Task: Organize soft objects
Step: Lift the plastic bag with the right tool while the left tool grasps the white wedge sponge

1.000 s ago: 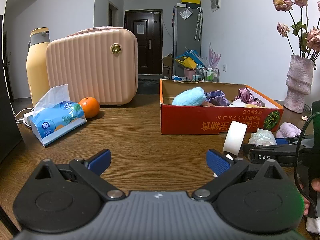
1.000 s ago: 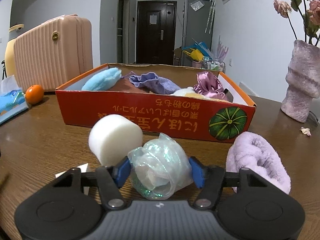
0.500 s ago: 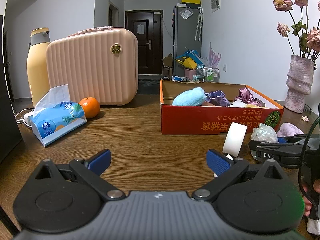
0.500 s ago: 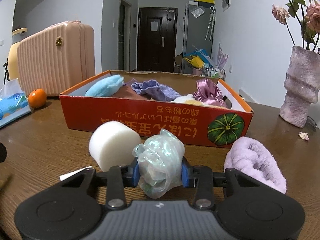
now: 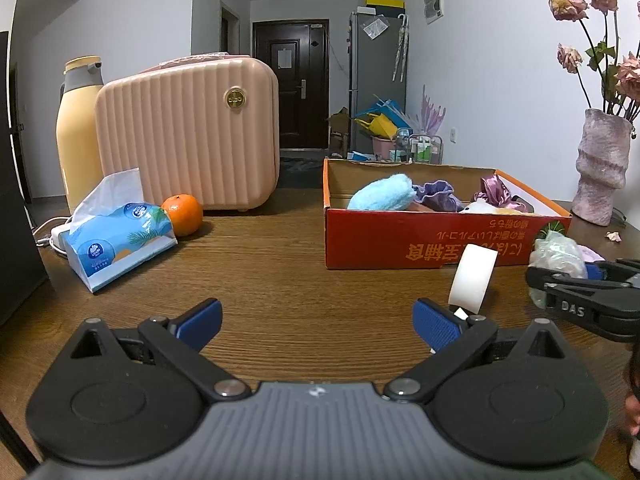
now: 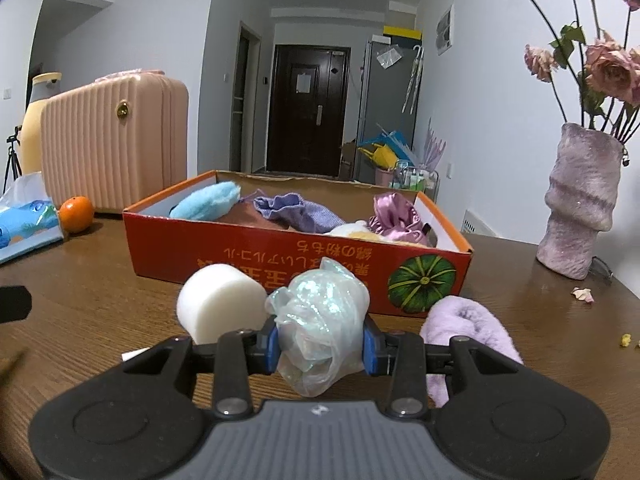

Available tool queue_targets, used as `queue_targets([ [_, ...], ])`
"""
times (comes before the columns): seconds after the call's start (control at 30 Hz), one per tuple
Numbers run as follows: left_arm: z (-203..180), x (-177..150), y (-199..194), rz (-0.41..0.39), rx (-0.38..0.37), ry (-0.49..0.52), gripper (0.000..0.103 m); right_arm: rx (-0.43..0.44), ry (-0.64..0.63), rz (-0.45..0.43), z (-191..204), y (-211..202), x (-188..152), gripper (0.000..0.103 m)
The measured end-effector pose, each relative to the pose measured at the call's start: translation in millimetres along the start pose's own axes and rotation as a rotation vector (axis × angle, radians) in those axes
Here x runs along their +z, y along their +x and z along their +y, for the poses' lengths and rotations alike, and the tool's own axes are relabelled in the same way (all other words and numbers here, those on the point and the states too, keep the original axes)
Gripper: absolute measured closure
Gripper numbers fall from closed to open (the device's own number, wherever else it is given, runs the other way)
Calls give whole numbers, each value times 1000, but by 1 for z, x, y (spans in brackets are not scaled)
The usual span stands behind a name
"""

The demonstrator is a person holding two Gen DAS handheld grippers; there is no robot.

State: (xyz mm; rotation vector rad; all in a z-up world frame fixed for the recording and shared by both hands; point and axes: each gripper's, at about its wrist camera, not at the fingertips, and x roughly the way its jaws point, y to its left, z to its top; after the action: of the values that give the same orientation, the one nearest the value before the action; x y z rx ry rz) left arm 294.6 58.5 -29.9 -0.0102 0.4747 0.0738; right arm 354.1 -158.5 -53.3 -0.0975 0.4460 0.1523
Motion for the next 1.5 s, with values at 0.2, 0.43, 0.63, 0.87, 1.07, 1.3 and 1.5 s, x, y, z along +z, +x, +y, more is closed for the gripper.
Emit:
queue_targets([
  [0.2, -3, -1, -1, -1, 9, 9, 0, -5, 10, -23, -10, -13, -4, 66],
  [0.43, -5, -2, -1, 15, 10, -2, 0, -1, 22, -43, -21, -26, -8, 66],
  [0.63, -14, -4, -1, 30, 8, -6, 0, 1, 23, -56, -31, -37, -13, 66],
  [0.87, -29, -6, 0, 49, -7, -3, 0, 1, 30, -72, -41, -47, -15, 65],
  [1.07, -46, -7, 5, 75, -25, 4, 0, 6, 33, -82, -50, -52, -17, 65],
  [1.3, -70, -8, 19, 113, -28, 29, 0, 1, 38, -89, -61, -55, -19, 65],
  [1.5, -86, -9, 30, 151, -23, 47, 0, -7, 41, -89, -71, -56, -20, 65],
])
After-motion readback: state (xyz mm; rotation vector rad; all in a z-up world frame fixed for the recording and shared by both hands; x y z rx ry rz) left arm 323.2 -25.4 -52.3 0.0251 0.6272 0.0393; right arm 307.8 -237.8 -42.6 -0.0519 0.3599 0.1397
